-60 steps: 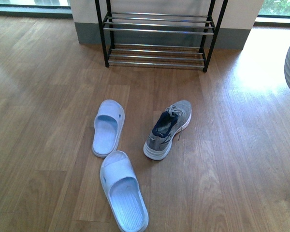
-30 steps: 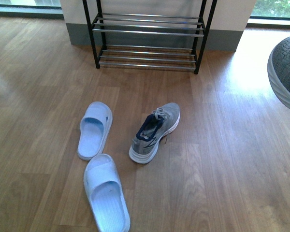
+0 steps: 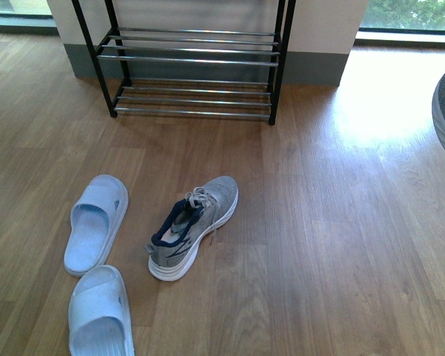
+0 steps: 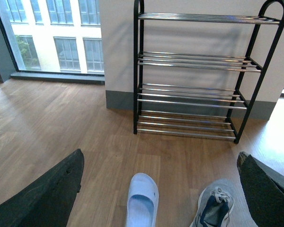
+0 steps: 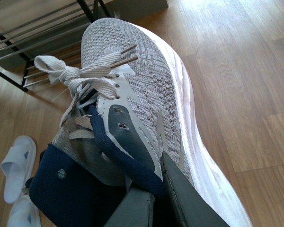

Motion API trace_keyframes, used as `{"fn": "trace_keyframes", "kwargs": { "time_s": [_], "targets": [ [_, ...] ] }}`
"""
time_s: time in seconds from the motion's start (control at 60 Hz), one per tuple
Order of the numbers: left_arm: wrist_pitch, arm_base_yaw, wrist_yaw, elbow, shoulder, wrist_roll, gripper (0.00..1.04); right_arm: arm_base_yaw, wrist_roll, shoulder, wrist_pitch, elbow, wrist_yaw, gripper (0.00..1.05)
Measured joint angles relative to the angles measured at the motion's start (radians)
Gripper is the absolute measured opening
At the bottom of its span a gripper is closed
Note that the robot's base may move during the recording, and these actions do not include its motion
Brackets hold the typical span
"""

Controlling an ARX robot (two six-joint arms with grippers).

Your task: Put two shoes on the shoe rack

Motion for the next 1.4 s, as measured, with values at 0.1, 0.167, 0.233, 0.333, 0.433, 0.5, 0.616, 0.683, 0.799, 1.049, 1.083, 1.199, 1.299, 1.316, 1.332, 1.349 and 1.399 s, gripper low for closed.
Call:
{"fn": "trace_keyframes", "kwargs": {
  "time_s": [0.1,0.167,0.233,0.333,0.433,0.5,0.616,0.683,0.799,1.049,1.083,1.199,1.299,1.316,1.332,1.349,1.399],
  "targets": [
    [-0.071,-0.028,-0.098,0.024,0.031,-0.019,0.95,0.0,0.0,0.0,0.0,0.0,-0.004,0.01],
    [-0.191,-0.126,-0.301,0.099,0.195,-0.031,0.95,0.0,0.0,0.0,0.0,0.0,-0.008,0.01],
    [-0.132,-0.178,-0.343,0.134,0.367,-0.025,0.95,0.0,0.0,0.0,0.0,0.0,-0.008,0.01],
    [0.058,-0.201,-0.31,0.2,0.678,0.013,0.95,0.0,0.0,0.0,0.0,0.0,-0.008,0.01],
    [0.216,-0.214,-0.283,0.29,0.969,0.064,0.95,0.0,0.0,0.0,0.0,0.0,-0.004,0.01],
    [0.306,-0.223,-0.275,0.408,1.261,0.115,0.95,0.0,0.0,0.0,0.0,0.0,-0.005,0.01],
    [0.314,-0.241,-0.261,0.539,1.553,0.159,0.95,0.0,0.0,0.0,0.0,0.0,-0.005,0.01],
    [0.311,-0.261,-0.248,0.61,1.68,0.183,0.95,0.0,0.0,0.0,0.0,0.0,-0.005,0.01],
    [0.301,-0.302,-0.29,0.79,1.938,0.251,0.95,0.0,0.001,0.0,0.0,0.0,-0.005,0.01],
    [0.298,-0.38,-0.24,1.08,2.325,0.417,0.95,0.0,0.0,0.0,0.0,0.0,-0.005,0.01],
    [0.282,-0.387,-0.24,1.121,2.368,0.425,0.95,0.0,0.001,0.0,0.0,0.0,-0.005,0.01],
    [0.216,-0.401,-0.263,1.276,2.518,0.441,0.95,0.0,0.0,0.0,0.0,0.0,-0.005,0.01],
    [0.126,-0.401,-0.316,1.449,2.659,0.42,0.95,0.0,0.001,0.0,0.0,0.0,-0.005,0.01],
    [0.122,-0.401,-0.317,1.455,2.663,0.416,0.95,0.0,0.001,0.0,0.0,0.0,-0.005,0.01],
    [0.108,-0.401,-0.32,1.48,2.68,0.407,0.95,0.0,0.001,0.0,0.0,0.0,-0.005,0.01],
    [0.098,-0.401,-0.322,1.497,2.692,0.403,0.95,0.0,0.001,0.0,0.0,0.0,-0.005,0.01],
    [0.076,-0.402,-0.322,1.546,2.729,0.393,0.95,0.0,0.001,0.0,0.0,0.0,-0.005,0.01]
  ]
}}
